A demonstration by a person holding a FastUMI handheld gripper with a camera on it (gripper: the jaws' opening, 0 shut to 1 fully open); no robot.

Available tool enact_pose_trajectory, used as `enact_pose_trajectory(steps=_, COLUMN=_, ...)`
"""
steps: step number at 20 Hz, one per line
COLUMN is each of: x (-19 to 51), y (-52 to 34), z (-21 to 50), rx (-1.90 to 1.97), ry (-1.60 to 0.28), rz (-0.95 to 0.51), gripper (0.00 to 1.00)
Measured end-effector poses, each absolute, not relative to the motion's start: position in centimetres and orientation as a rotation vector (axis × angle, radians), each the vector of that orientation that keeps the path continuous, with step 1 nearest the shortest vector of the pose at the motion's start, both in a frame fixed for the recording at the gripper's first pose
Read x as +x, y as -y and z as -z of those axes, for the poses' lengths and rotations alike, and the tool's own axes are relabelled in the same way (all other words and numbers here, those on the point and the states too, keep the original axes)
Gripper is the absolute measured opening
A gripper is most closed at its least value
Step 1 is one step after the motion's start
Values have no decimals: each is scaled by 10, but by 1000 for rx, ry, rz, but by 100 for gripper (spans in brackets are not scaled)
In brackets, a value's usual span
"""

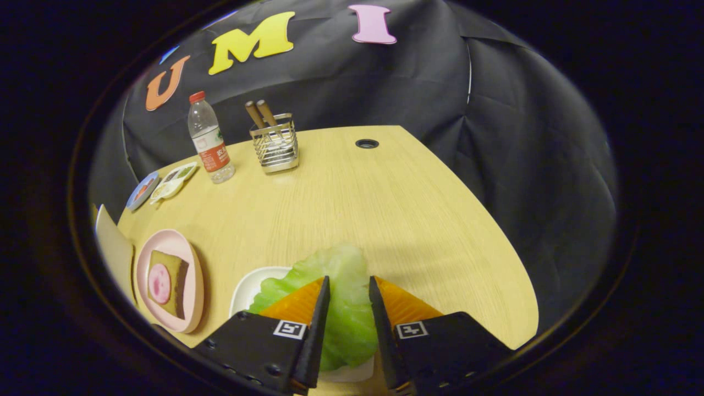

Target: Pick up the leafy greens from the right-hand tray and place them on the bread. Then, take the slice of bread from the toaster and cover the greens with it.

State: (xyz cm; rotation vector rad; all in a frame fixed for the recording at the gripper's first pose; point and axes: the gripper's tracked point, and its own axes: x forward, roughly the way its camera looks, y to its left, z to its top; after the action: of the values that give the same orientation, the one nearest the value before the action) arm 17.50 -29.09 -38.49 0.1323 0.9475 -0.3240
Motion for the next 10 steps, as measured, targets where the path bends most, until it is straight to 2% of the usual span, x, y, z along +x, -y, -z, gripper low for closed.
enact_pose_trajectory(steps=1, x=172, y=291, z=383, rx=131, ry=-949, rz=326, gripper=45)
enact_pose_trajectory(steps=2, x=172, y=292, z=380, rx=124, ry=-936, rz=328, gripper=29)
enact_pose_trajectory(steps=3, x=171, y=294, z=375, rx=119, ry=-931, rz=339, gripper=30)
enact_pose_trajectory(steps=4, x=169, y=294, z=377, rx=122, ry=-930, rz=341, gripper=14)
enact_pose_trajectory(steps=5, x=167, y=296, z=374, rx=139, ry=-930, rz=353, gripper=8)
enact_pose_trajectory(steps=8, x=156, y=296, z=370, rx=160, ry=-931, rz=361, gripper=9)
enact_pose_trajectory(steps=9, x=154, y=295, z=368, rx=160, ry=-922, rz=359, gripper=0)
enact_pose_trajectory(steps=10, x=151, y=295, z=363, rx=144, ry=-910, rz=359, gripper=0)
